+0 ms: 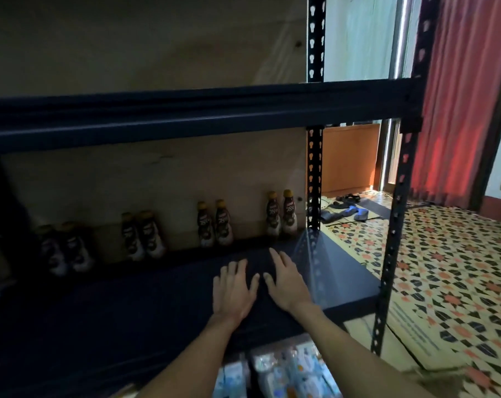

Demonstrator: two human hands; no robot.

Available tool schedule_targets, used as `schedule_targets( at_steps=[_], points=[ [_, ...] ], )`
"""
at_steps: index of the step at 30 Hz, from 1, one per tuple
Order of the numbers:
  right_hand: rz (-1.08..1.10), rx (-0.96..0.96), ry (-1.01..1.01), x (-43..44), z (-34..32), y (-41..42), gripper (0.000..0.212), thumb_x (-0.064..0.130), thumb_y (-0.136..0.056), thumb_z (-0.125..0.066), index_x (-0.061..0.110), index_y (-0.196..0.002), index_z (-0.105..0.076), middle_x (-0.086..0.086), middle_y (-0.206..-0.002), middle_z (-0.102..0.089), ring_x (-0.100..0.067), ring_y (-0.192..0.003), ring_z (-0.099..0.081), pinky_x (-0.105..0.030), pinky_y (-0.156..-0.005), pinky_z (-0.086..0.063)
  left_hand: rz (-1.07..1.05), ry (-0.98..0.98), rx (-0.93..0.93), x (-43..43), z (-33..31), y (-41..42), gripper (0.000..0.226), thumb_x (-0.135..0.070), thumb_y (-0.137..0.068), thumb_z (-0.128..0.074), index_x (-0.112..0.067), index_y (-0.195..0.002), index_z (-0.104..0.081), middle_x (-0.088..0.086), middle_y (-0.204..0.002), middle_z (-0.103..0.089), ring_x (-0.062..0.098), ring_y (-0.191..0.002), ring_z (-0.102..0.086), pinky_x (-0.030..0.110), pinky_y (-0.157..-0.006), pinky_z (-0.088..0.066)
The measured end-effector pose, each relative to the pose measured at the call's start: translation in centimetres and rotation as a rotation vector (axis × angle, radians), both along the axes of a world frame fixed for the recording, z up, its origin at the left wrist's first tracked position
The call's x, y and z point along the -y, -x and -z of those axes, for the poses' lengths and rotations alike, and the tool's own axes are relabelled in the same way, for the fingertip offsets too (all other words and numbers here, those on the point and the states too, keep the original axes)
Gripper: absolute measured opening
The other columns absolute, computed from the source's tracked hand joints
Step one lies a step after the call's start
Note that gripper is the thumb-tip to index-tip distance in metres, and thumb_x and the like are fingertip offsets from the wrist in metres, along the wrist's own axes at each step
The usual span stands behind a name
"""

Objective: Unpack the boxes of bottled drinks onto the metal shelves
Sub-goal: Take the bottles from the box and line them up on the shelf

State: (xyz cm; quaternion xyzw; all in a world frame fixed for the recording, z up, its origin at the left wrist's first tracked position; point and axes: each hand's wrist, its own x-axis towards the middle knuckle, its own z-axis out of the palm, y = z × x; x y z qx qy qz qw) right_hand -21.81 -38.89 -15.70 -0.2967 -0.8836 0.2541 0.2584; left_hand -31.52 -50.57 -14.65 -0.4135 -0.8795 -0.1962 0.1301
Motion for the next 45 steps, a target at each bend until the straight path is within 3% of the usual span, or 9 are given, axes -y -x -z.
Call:
schedule_targets(
  at_steps=[4, 9, 13, 20, 24, 28, 32, 38, 45],
  points=[
    [0.022, -0.014, -0.113, 5.0, 0.2, -2.0, 0.059, 0.034, -0.105, -0.044, 0.024, -0.159, -0.022, -0.007, -0.165, -0.023, -0.022, -0.151, -0.021, -0.040, -0.121, -0.021, 0.024, -0.048, -0.070, 5.1, 0.0, -1.8, 0.045, -0.045, -0.104, -0.033, -0.024, -0.142, -0.044, -0.001, -0.137, -0.052, 0.019, -0.124, -0.047, 0.036, -0.101, -0.037],
    [0.039, -0.166, -0.281, 12.5, 3.9, -4.1, 0.053, 0.032, -0.102, -0.045, 0.023, -0.153, -0.039, -0.007, -0.163, -0.029, -0.022, -0.153, -0.020, -0.049, -0.123, -0.009, 0.114, -0.101, -0.204, 12.0, 3.1, -3.7, 0.045, -0.037, -0.102, -0.033, -0.017, -0.136, -0.055, 0.006, -0.143, -0.053, 0.023, -0.134, -0.047, 0.043, -0.103, -0.043],
    [-0.055, -0.162, -0.242, 18.9, 9.3, -5.8, 0.052, 0.035, -0.101, -0.037, 0.023, -0.151, -0.044, -0.004, -0.163, -0.029, -0.017, -0.153, -0.018, -0.048, -0.124, -0.010, 0.198, -0.020, -0.260, 17.9, 8.3, -5.3, 0.047, -0.036, -0.103, -0.032, -0.018, -0.142, -0.051, 0.005, -0.153, -0.043, 0.021, -0.141, -0.039, 0.042, -0.112, -0.030],
    [-0.125, 0.033, -0.095, 26.7, 17.5, -8.1, 0.055, 0.039, -0.099, -0.027, 0.020, -0.147, -0.047, -0.006, -0.158, -0.037, -0.020, -0.149, -0.026, -0.049, -0.123, -0.018, 0.195, 0.173, -0.108, 26.0, 16.3, -8.0, 0.045, -0.036, -0.104, -0.031, -0.020, -0.143, -0.047, 0.001, -0.147, -0.048, 0.019, -0.136, -0.044, 0.043, -0.110, -0.036],
    [-0.173, 0.106, -0.056, 29.2, 21.3, -9.6, 0.049, 0.032, -0.102, -0.039, 0.020, -0.149, -0.045, -0.003, -0.159, -0.037, -0.017, -0.149, -0.026, -0.046, -0.122, -0.023, 0.210, 0.185, -0.044, 29.1, 19.4, -9.5, 0.048, -0.036, -0.102, -0.029, -0.018, -0.140, -0.052, 0.000, -0.141, -0.055, 0.017, -0.131, -0.049, 0.036, -0.106, -0.036],
    [-0.197, 0.197, -0.042, 30.2, 24.0, -10.8, 0.044, 0.029, -0.098, -0.040, 0.013, -0.132, -0.064, -0.005, -0.139, -0.059, -0.024, -0.127, -0.054, -0.035, -0.110, -0.039, 0.178, 0.277, 0.150, 31.1, 22.7, -10.0, 0.060, -0.041, -0.100, -0.015, -0.016, -0.145, -0.046, 0.002, -0.141, -0.053, 0.020, -0.130, -0.049, 0.037, -0.102, -0.041],
    [-0.195, 0.347, -0.008, 29.5, 25.2, -11.7, 0.033, 0.013, -0.086, -0.052, 0.012, -0.110, -0.075, -0.004, -0.113, -0.072, -0.025, -0.102, -0.066, -0.031, -0.097, -0.046, 0.131, 0.332, 0.310, 32.2, 24.5, -9.3, 0.033, -0.026, -0.100, -0.042, -0.018, -0.128, -0.059, 0.002, -0.123, -0.062, 0.023, -0.113, -0.057, 0.037, -0.092, -0.042],
    [-0.128, 0.556, 0.230, 28.7, 25.9, -12.2, 0.029, 0.018, -0.096, -0.053, 0.024, -0.119, -0.070, -0.003, -0.104, -0.074, -0.021, -0.091, -0.069, -0.029, -0.079, -0.054, -0.058, 0.425, 0.634, 32.4, 28.2, -7.8, 0.019, -0.027, -0.094, -0.052, -0.020, -0.100, -0.069, 0.002, -0.098, -0.069, 0.018, -0.081, -0.064, 0.039, -0.077, -0.056],
    [-0.095, 0.674, 0.408, 27.9, 30.0, -10.8, 0.023, 0.024, -0.097, -0.051, 0.018, -0.107, -0.072, -0.006, -0.113, -0.070, -0.020, -0.093, -0.063, -0.031, -0.084, -0.053, -0.183, 0.420, 0.853, 30.8, 30.8, -7.3, 0.016, -0.022, -0.096, -0.054, -0.019, -0.106, -0.066, 0.005, -0.104, -0.067, 0.020, -0.087, -0.064, 0.035, -0.076, -0.055]
  ],
)
